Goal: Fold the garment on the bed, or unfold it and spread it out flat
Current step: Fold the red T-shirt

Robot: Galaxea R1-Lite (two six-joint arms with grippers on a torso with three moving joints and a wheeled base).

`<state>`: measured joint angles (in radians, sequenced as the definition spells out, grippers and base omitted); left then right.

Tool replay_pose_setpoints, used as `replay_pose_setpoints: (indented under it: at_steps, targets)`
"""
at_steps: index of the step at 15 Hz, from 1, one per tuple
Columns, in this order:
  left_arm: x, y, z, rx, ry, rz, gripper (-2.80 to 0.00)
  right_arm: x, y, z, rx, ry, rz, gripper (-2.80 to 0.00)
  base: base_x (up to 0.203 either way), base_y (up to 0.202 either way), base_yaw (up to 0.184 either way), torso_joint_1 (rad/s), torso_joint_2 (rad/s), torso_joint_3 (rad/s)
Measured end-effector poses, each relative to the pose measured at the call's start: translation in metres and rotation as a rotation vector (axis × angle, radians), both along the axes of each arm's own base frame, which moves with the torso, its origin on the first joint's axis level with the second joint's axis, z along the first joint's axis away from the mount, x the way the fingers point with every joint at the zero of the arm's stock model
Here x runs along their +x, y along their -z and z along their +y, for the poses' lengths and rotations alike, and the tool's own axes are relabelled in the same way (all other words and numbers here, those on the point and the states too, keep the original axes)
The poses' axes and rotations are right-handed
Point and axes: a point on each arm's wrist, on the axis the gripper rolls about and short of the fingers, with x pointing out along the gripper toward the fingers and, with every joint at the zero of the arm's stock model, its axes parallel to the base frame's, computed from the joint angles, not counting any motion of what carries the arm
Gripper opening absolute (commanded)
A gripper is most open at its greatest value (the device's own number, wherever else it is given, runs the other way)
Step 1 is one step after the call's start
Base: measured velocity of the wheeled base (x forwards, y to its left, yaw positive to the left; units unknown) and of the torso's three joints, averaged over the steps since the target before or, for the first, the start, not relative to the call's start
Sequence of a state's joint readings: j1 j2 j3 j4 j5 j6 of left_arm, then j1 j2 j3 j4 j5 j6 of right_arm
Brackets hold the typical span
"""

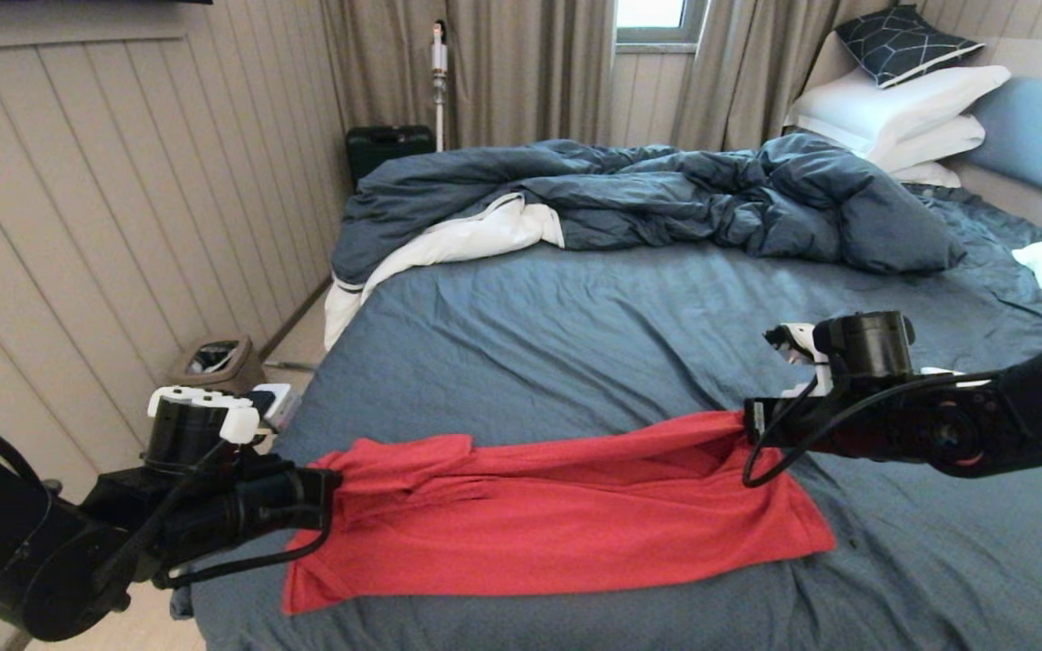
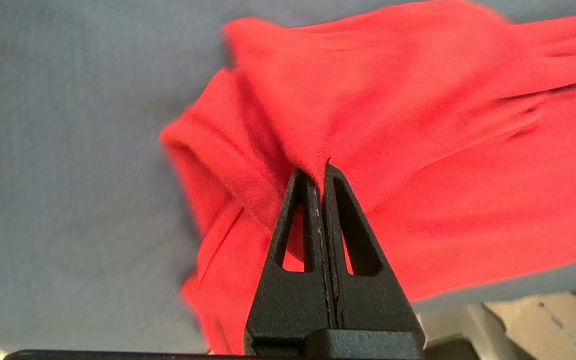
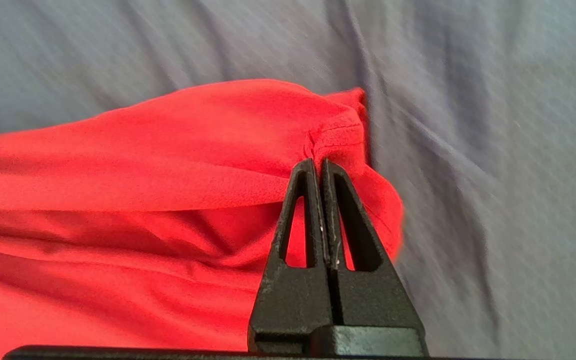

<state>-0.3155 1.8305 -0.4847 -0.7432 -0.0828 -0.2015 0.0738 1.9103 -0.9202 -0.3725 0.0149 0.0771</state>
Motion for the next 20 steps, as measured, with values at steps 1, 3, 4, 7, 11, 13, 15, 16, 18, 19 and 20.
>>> replay_pose_setpoints:
  at_steps: [1,3,4,7,11,13,15,16,18,19,20]
  targets:
    - [-0.004,0.002,0.001,0.000,0.000,-0.002,-2.80,-0.001,0.002,-0.003,0.002,0.004,0.008,-2.80,0.000,0.000,0.000,0.000,0.00,0.000]
    - [-0.008,0.005,0.002,-0.001,0.004,-0.004,-2.80,-0.003,0.005,-0.005,0.009,-0.001,0.021,-2.80,0.000,0.000,0.000,0.000,0.00,0.000]
    - [-0.009,0.007,0.002,0.000,0.005,0.004,-2.80,-0.003,0.006,-0.005,0.010,-0.001,0.023,-2.80,0.000,0.000,0.000,0.000,0.00,0.000]
    - [-0.009,0.013,0.003,0.007,-0.001,0.022,0.00,-0.002,0.011,-0.006,0.007,0.000,0.037,0.00,0.000,0.000,0.000,0.000,0.00,0.000]
    - [-0.007,0.010,0.002,-0.002,0.003,-0.002,0.00,-0.001,0.011,-0.006,0.020,-0.014,0.037,0.00,0.000,0.000,0.000,0.000,0.00,0.000]
    - [-0.008,0.003,0.003,-0.009,0.000,-0.031,0.00,-0.002,0.004,-0.006,0.024,-0.013,0.014,0.00,0.000,0.000,0.000,0.000,0.00,0.000]
    - [-0.009,-0.010,0.006,-0.020,-0.012,-0.073,0.00,-0.002,-0.009,-0.008,0.026,-0.010,-0.027,0.00,0.000,0.000,0.000,0.000,0.00,0.000]
    - [-0.010,-0.019,0.009,-0.025,-0.019,-0.096,0.00,-0.001,-0.016,-0.009,0.028,-0.009,-0.049,0.00,0.000,0.000,0.000,0.000,0.00,0.000]
    - [-0.011,-0.037,0.013,-0.031,-0.030,-0.120,0.00,-0.001,-0.027,-0.008,0.030,-0.011,-0.082,0.00,0.000,0.000,0.000,0.000,0.00,0.000]
    - [-0.011,-0.047,0.015,-0.033,-0.035,-0.123,0.00,0.000,-0.029,-0.008,0.031,-0.011,-0.091,0.00,0.000,0.000,0.000,0.000,0.00,0.000]
    - [-0.009,-0.056,0.016,-0.034,-0.041,-0.126,0.00,0.000,-0.031,-0.008,0.034,-0.010,-0.099,0.00,0.000,0.000,0.000,0.000,0.00,0.000]
